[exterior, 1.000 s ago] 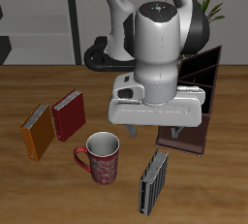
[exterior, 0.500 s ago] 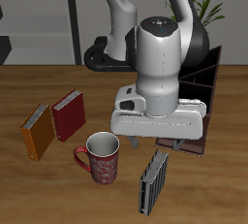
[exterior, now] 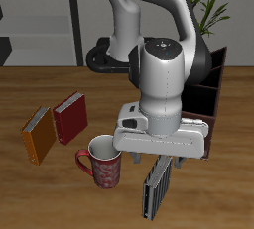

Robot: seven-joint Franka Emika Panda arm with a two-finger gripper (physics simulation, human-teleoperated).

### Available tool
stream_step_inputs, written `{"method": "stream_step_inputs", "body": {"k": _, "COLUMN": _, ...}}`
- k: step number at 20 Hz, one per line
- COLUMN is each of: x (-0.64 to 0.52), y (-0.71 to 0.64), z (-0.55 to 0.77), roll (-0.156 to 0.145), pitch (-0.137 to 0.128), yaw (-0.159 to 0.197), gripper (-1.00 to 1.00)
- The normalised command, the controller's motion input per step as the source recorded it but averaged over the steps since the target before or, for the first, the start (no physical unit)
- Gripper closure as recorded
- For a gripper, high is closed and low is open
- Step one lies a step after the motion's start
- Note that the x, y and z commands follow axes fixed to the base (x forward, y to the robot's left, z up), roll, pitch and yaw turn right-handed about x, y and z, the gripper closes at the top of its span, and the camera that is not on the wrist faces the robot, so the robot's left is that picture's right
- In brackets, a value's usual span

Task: Place the striped book into the left desk caddy's front compartment and place the red book into the left desk caddy's left compartment and place the orange book into the left desk caddy's back compartment

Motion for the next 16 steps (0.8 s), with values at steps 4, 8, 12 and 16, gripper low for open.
{"method": "stream_step_inputs", "body": {"k": 4, "x": 0.04, "y": -0.03, "z": -0.22, "roll": -0.023, "pitch": 0.018, "yaw": -0.033, "gripper": -1.0}}
{"method": "stream_step_inputs", "body": {"k": 8, "x": 0.04, "y": -0.01, "z": -0.2, "roll": -0.003, "pitch": 0.026, "yaw": -0.03, "gripper": -1.0}}
{"method": "stream_step_inputs", "body": {"k": 12, "x": 0.04, "y": -0.03, "z": -0.27, "roll": -0.005, "pitch": 0.038, "yaw": -0.019, "gripper": -1.0}}
{"method": "stream_step_inputs", "body": {"k": 16, "x": 0.04, "y": -0.02, "z": -0.29, "roll": -0.004, "pitch": 0.039, "yaw": -0.009, "gripper": -1.0}}
